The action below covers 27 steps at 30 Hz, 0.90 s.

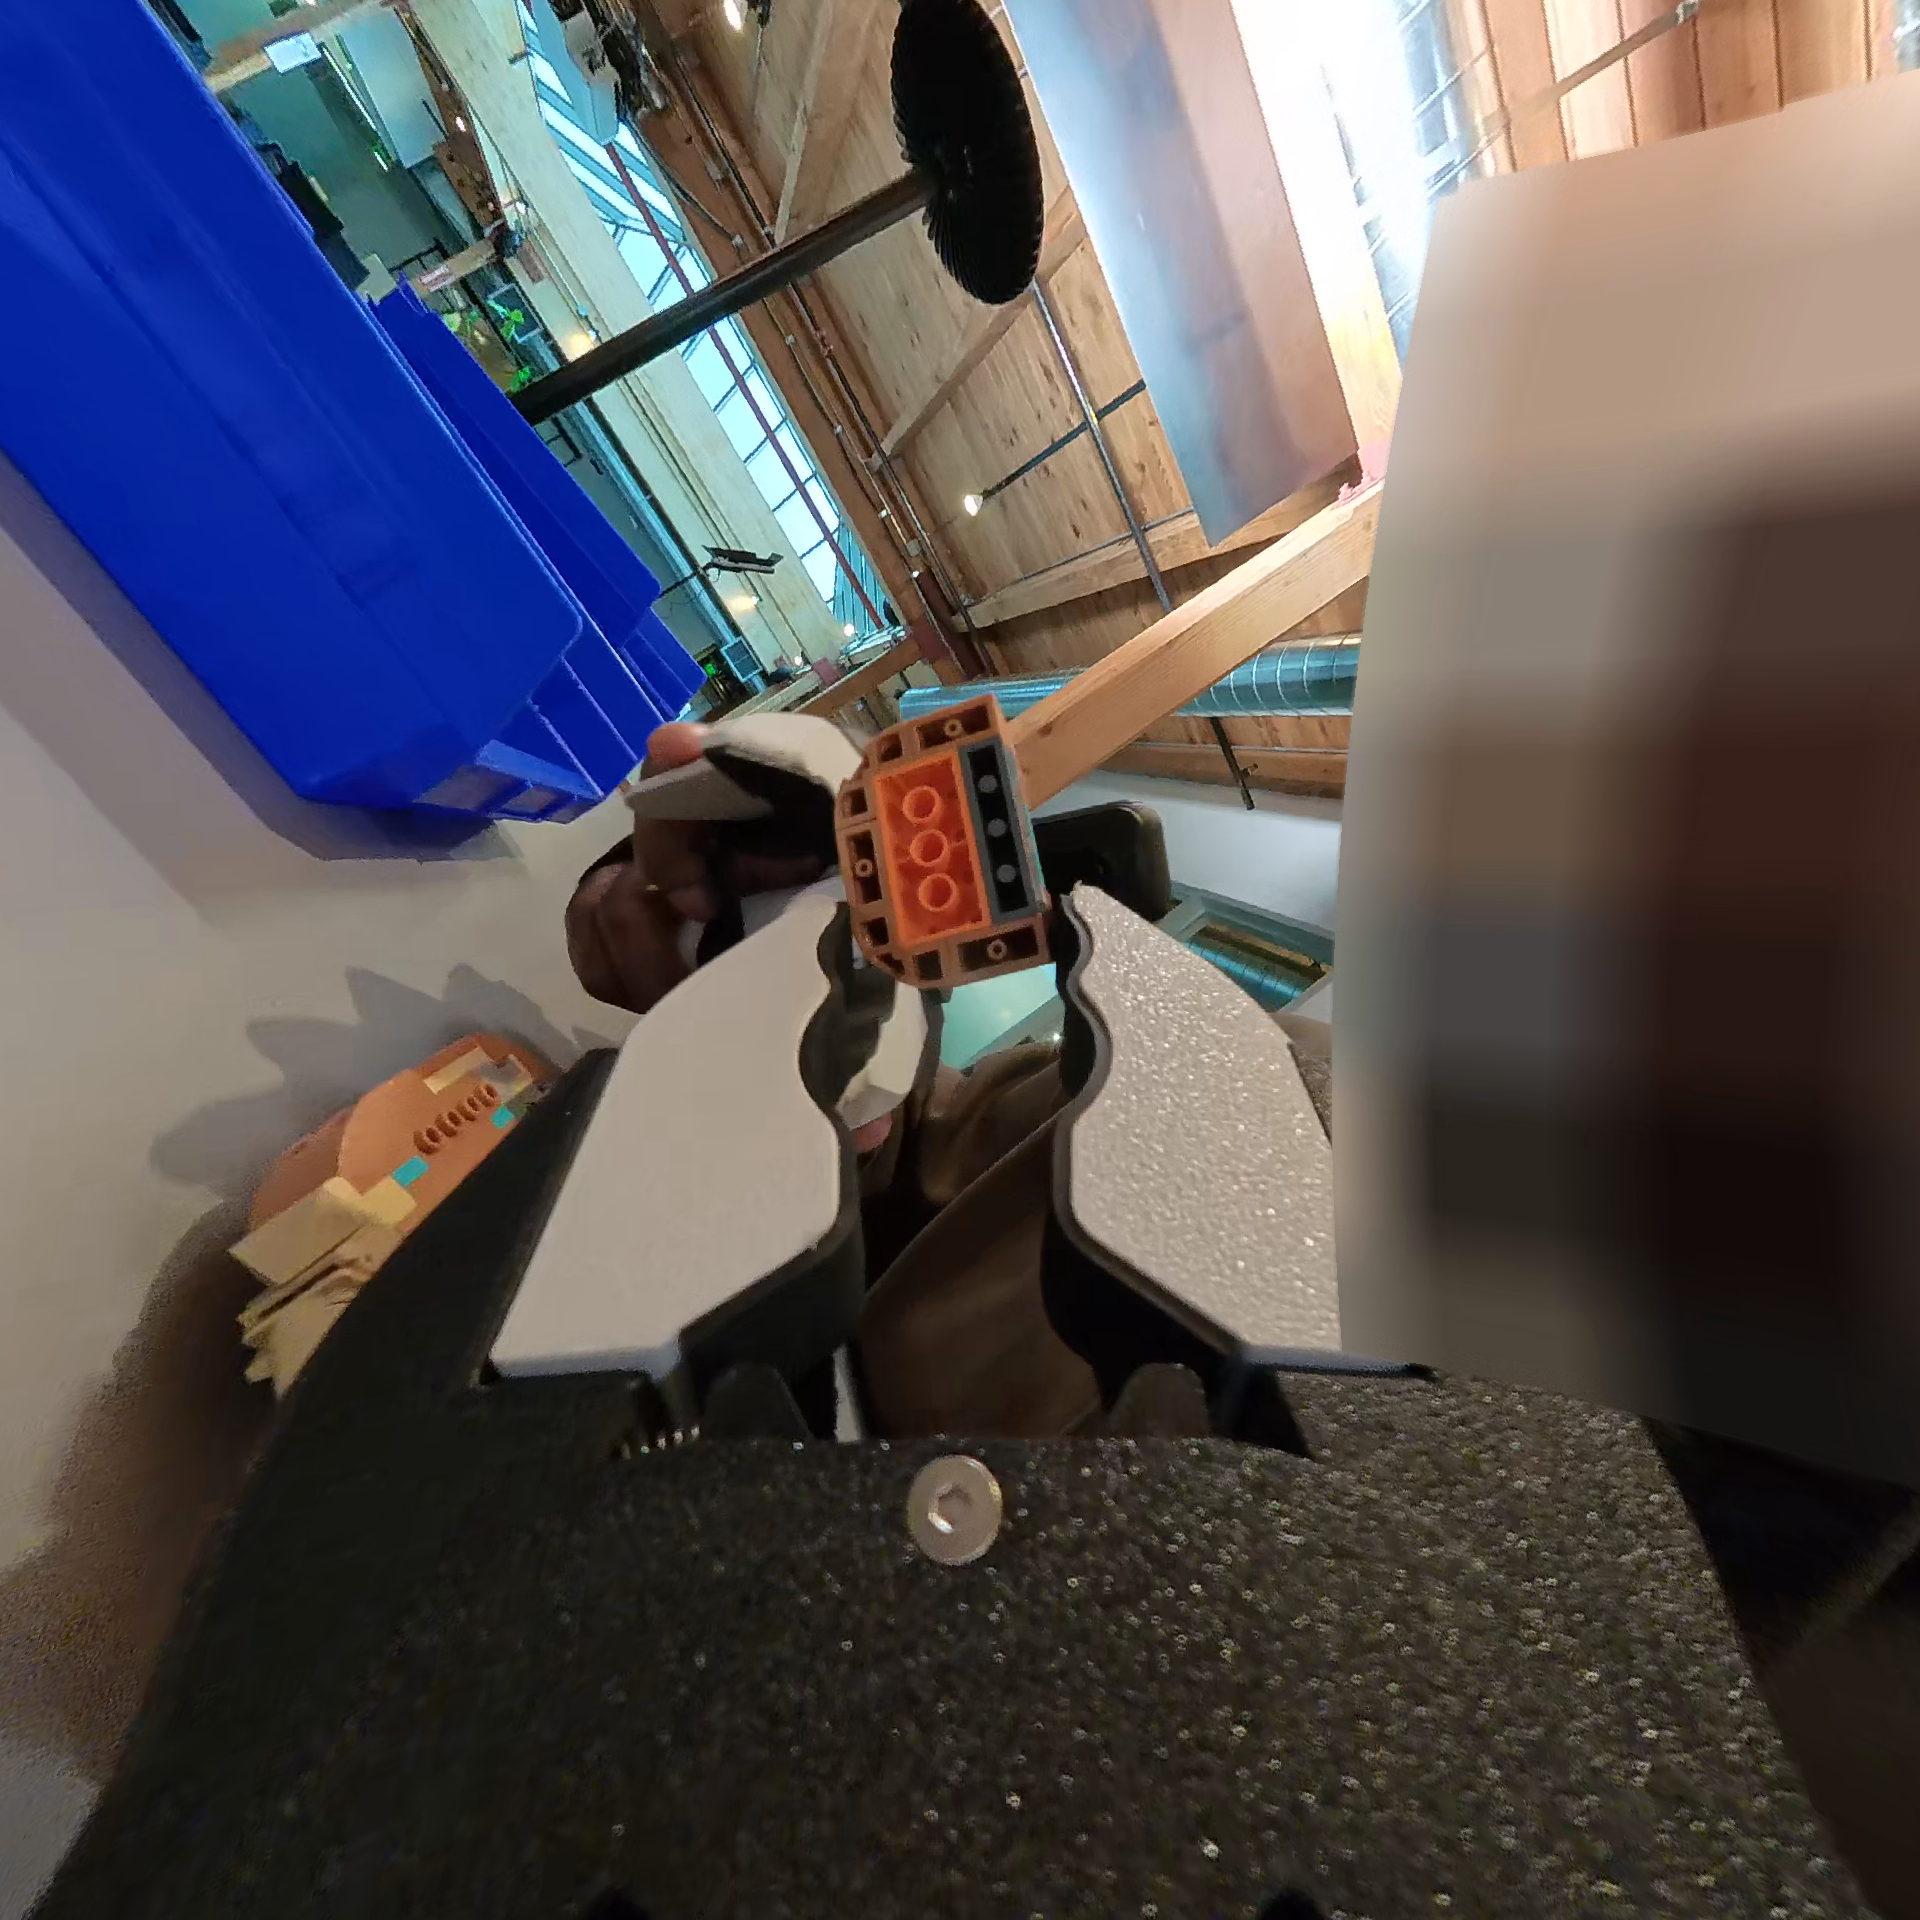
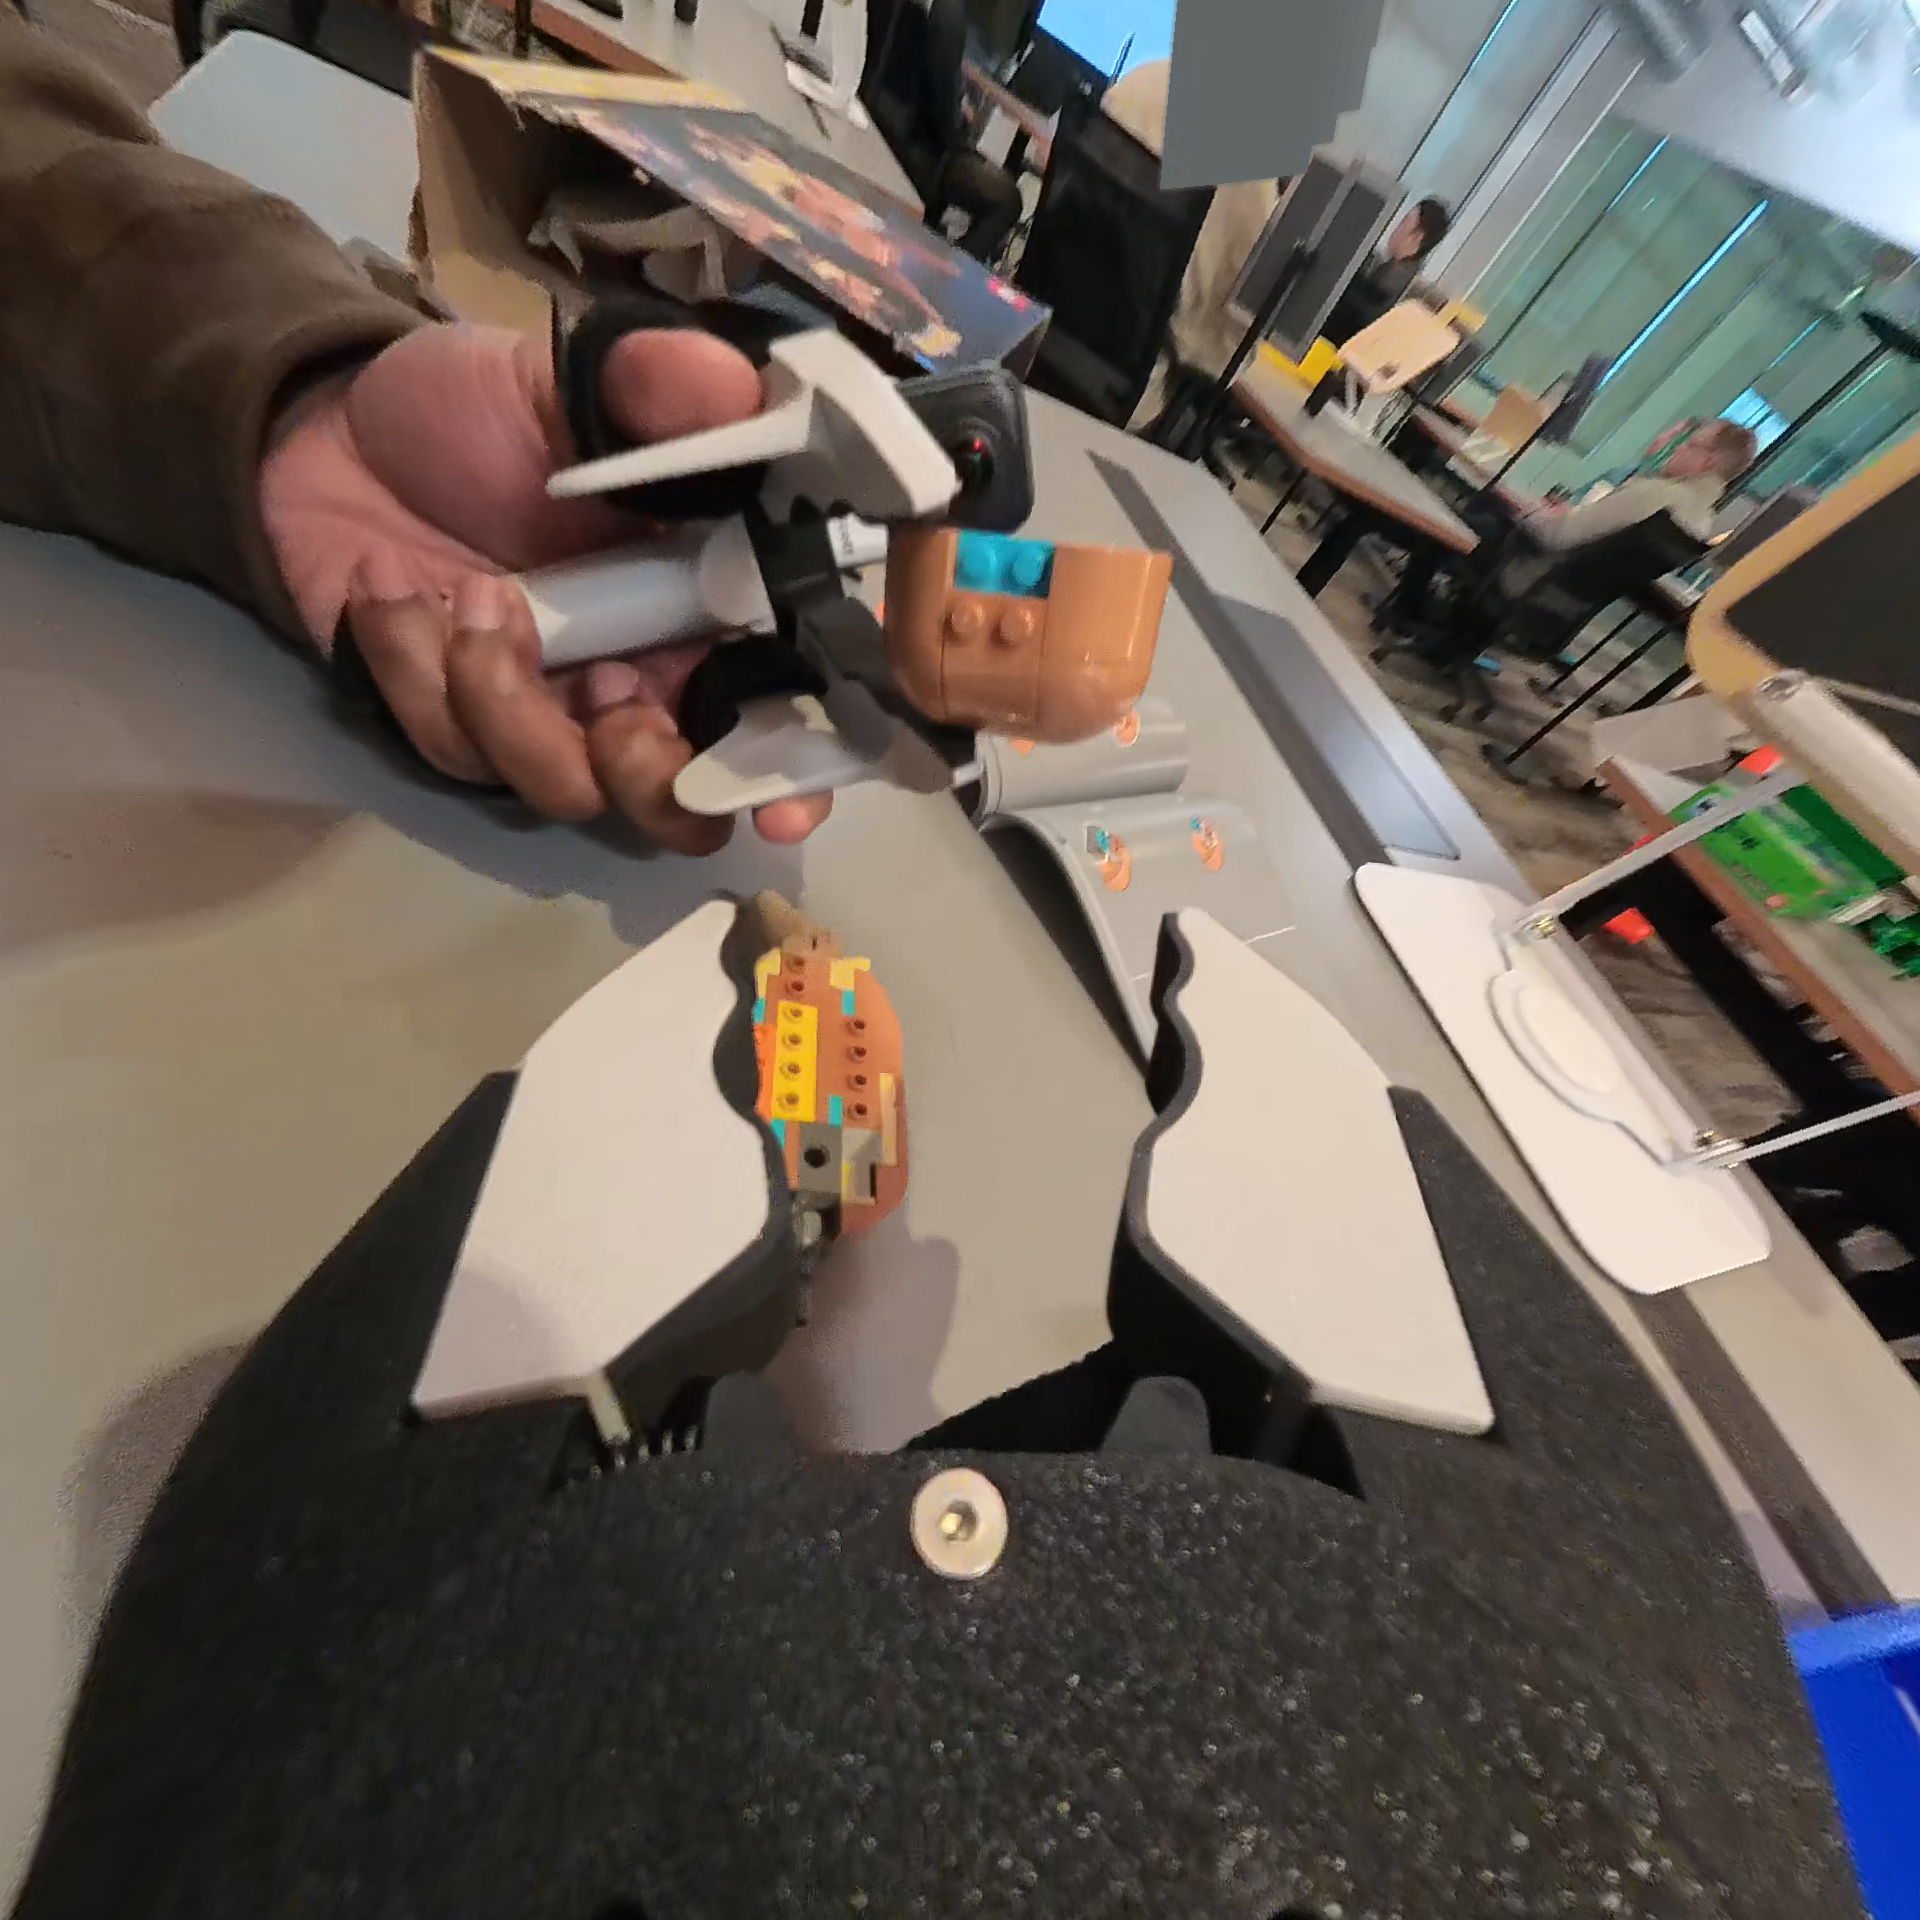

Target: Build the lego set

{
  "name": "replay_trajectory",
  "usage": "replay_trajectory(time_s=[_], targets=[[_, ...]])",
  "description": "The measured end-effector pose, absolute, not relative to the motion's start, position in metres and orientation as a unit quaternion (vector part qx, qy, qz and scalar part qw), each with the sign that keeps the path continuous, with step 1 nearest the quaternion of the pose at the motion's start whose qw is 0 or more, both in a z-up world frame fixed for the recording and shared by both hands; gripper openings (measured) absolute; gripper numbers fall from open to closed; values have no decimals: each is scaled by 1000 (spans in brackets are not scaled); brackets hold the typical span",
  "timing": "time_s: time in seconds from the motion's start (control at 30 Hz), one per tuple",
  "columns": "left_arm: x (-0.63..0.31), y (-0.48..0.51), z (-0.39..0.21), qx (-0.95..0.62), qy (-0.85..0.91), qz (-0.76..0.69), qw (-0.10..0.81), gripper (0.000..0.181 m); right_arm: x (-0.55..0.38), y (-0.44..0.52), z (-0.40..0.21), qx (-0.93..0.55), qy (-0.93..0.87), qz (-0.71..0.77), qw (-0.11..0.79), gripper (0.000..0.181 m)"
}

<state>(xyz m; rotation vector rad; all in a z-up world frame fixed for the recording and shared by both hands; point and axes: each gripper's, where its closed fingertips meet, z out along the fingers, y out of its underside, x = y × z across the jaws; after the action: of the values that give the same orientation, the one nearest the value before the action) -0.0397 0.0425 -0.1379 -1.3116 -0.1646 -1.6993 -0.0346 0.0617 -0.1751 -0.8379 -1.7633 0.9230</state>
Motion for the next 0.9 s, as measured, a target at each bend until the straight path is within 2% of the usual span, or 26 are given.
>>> replay_trajectory(time_s=[0.37,0.57,0.9], targets=[[-14,41,-145,-573,-44,-670,470,37,-36,43,-154,-295,-692,358,553,74],[-2,44,-153,-647,12,-536,543,37,-34,43,-147,-275,-667,343,602,70],[-4,45,-151,-673,36,-414,612,37,-34,43,-140,-254,-639,342,641,63]])
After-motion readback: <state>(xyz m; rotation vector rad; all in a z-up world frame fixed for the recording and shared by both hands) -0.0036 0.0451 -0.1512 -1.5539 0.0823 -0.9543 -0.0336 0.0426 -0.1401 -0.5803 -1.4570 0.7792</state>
